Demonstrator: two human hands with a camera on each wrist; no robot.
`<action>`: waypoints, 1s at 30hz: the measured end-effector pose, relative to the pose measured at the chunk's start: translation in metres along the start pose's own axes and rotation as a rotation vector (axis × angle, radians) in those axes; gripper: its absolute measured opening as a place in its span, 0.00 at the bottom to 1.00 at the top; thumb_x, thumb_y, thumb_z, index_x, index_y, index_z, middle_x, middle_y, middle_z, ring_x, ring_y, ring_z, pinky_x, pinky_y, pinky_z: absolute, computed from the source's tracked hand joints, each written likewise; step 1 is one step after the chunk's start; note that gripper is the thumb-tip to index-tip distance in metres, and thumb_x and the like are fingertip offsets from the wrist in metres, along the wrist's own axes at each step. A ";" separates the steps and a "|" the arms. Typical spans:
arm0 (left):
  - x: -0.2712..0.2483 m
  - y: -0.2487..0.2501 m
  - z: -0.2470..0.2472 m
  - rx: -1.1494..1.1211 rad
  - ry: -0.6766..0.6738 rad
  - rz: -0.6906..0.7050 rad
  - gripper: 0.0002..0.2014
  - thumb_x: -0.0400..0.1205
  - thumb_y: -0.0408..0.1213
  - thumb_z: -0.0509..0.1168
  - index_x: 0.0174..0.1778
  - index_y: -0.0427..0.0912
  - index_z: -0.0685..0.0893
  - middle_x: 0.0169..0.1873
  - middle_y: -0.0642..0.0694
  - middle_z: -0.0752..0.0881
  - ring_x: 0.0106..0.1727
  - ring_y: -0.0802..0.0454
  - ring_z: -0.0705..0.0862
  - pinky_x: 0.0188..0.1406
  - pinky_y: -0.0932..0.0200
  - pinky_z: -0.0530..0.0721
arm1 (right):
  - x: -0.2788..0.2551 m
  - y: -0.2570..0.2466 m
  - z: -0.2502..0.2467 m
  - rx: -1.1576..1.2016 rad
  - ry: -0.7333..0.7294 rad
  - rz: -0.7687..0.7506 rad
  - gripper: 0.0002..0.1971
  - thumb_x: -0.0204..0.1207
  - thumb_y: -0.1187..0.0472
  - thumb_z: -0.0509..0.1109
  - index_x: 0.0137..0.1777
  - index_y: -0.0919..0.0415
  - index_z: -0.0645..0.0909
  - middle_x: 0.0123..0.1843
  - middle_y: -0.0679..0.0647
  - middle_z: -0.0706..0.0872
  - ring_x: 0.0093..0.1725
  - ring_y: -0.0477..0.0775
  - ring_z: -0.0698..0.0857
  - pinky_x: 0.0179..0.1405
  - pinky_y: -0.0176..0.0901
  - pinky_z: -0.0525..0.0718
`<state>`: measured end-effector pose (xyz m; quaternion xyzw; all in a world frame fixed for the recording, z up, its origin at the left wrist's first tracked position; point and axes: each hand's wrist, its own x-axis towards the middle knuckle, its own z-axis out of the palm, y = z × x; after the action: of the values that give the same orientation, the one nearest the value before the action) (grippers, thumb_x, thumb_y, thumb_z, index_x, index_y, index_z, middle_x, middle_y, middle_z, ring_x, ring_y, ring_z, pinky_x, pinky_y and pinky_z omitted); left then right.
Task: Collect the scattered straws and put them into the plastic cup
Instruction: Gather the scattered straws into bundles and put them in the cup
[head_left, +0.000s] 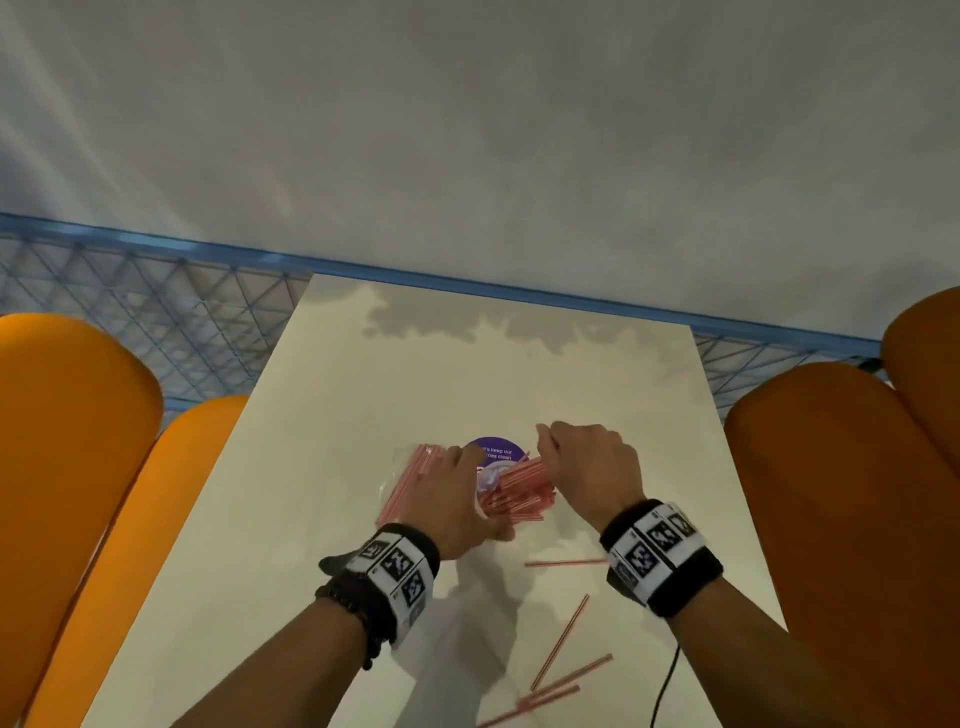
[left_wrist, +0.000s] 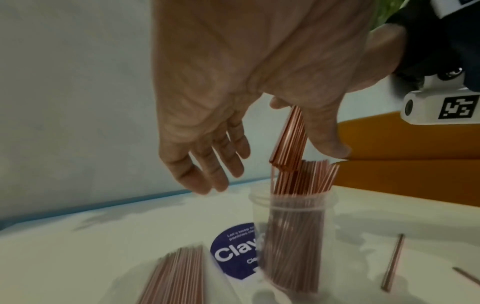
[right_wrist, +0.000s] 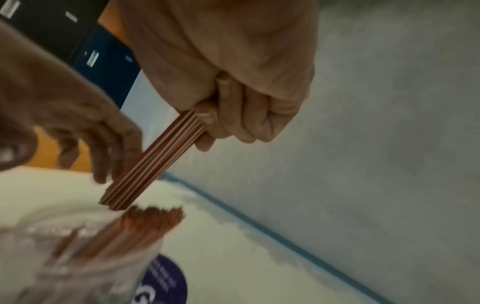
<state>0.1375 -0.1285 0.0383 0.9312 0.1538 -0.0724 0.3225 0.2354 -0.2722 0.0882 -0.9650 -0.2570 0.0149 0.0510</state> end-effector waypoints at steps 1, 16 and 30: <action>0.009 -0.001 0.006 0.045 -0.048 -0.012 0.49 0.60 0.60 0.79 0.74 0.47 0.65 0.69 0.49 0.74 0.70 0.47 0.73 0.70 0.43 0.73 | 0.008 -0.004 0.011 -0.054 -0.024 -0.035 0.18 0.86 0.49 0.50 0.40 0.56 0.73 0.38 0.55 0.86 0.34 0.59 0.76 0.34 0.46 0.72; 0.034 -0.020 0.045 -0.015 -0.145 0.048 0.45 0.63 0.59 0.77 0.73 0.51 0.63 0.70 0.52 0.75 0.64 0.48 0.78 0.61 0.37 0.80 | 0.001 -0.010 0.077 0.155 -0.157 -0.163 0.16 0.84 0.57 0.50 0.53 0.59 0.79 0.49 0.57 0.82 0.50 0.58 0.79 0.49 0.50 0.80; 0.029 -0.018 0.045 -0.025 -0.209 0.021 0.55 0.67 0.58 0.76 0.82 0.50 0.47 0.78 0.47 0.66 0.73 0.45 0.74 0.66 0.39 0.79 | -0.007 0.017 0.068 0.434 0.048 0.091 0.13 0.85 0.51 0.52 0.53 0.58 0.73 0.52 0.53 0.76 0.47 0.53 0.76 0.44 0.48 0.77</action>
<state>0.1574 -0.1364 -0.0144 0.9161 0.1103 -0.1636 0.3492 0.2338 -0.2841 0.0190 -0.9420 -0.2028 0.0490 0.2628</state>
